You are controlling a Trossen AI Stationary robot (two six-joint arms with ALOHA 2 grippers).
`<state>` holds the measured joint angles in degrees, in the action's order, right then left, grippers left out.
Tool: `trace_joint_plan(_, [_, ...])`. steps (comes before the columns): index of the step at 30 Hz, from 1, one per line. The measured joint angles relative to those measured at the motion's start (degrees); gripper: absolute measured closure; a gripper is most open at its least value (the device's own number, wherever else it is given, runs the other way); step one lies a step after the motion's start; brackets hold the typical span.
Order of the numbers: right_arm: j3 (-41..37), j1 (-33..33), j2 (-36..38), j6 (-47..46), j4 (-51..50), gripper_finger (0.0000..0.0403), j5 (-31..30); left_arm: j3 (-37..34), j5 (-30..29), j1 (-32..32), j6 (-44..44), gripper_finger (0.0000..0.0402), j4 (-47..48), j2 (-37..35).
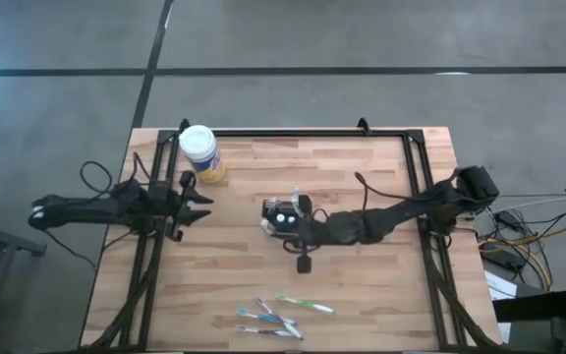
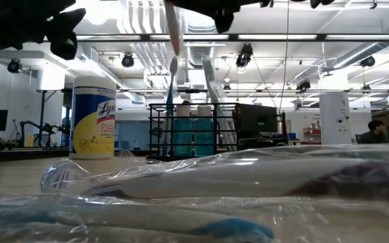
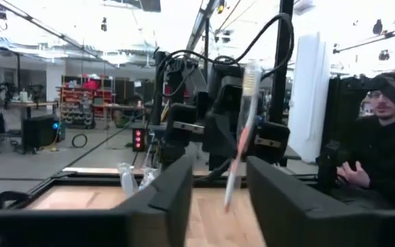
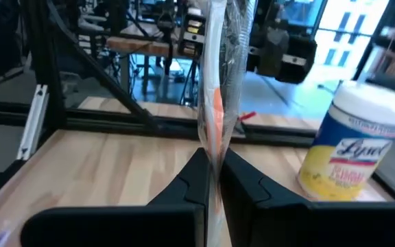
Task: Pick & Place toothbrushing station
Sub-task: Put the orange toothbrush into the wire organizer
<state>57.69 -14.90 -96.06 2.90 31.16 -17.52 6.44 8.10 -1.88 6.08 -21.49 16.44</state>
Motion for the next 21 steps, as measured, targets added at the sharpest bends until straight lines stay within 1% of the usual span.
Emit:
trace_joint_plan(4, [3.08,0.64,-2.06,2.81,0.75,0.0388,0.04,2.49,1.03,0.32,-0.57,0.0194,-2.35,6.50])
trace_joint_plan(6, [4.82,0.91,-3.04,3.86,0.69,0.0388,0.01,4.21,1.80,0.47,-1.65,0.0175,-3.53,9.73])
trace_joint_plan(8, [6.85,1.18,-4.41,4.81,0.53,0.0388,0.02,6.11,2.38,0.75,-2.57,0.0164,-4.28,12.97])
trace_joint_plan(14, [10.80,2.65,-6.90,5.19,-2.87,0.0388,-0.01,11.97,2.58,2.33,-5.83,0.0163,-4.90,21.31])
trace_joint_plan(18, [11.42,3.47,-7.71,4.89,-2.99,0.0388,-0.04,14.57,2.61,2.91,-7.66,0.0165,-3.91,26.22])
trace_joint_plan(21, [11.56,3.74,-7.82,4.86,-3.13,0.0388,-0.02,16.91,2.74,2.97,-8.40,0.0165,-5.27,29.17])
